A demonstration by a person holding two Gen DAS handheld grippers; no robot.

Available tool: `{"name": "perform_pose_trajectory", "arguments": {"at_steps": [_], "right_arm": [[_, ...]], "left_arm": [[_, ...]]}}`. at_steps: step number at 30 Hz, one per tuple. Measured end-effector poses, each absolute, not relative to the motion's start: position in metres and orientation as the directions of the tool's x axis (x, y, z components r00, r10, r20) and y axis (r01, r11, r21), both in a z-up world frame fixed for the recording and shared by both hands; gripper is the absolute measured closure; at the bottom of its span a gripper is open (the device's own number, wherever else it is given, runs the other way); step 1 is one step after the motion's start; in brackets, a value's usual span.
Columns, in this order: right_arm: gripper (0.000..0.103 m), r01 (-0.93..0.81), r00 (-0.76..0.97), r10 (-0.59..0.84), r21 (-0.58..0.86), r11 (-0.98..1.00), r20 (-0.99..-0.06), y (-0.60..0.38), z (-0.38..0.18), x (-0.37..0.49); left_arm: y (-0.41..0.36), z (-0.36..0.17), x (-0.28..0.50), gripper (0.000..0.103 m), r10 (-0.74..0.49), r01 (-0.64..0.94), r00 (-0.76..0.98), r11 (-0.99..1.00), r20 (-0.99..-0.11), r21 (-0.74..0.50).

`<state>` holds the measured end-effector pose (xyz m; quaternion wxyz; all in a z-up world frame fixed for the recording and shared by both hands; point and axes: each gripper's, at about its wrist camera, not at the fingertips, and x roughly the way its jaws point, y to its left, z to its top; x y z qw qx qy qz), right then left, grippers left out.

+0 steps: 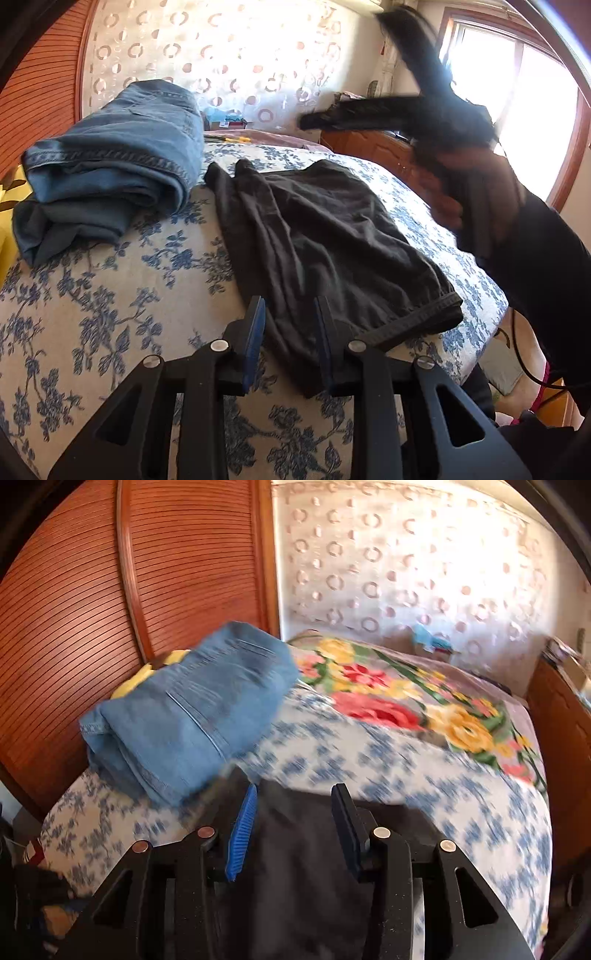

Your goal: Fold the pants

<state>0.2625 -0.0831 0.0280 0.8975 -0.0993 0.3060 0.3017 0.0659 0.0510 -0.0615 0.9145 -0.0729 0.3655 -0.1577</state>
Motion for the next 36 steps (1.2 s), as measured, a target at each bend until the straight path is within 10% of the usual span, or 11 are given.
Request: {"name": "perform_pose_trajectory", "arguments": {"at_steps": [36], "right_arm": [[0.06, -0.482, 0.682, 0.383, 0.01, 0.876, -0.623, -0.152, -0.049, 0.163]], "left_arm": [[0.033, -0.07, 0.236, 0.076, -0.167, 0.174, 0.58, 0.982, -0.797, -0.079]]}}
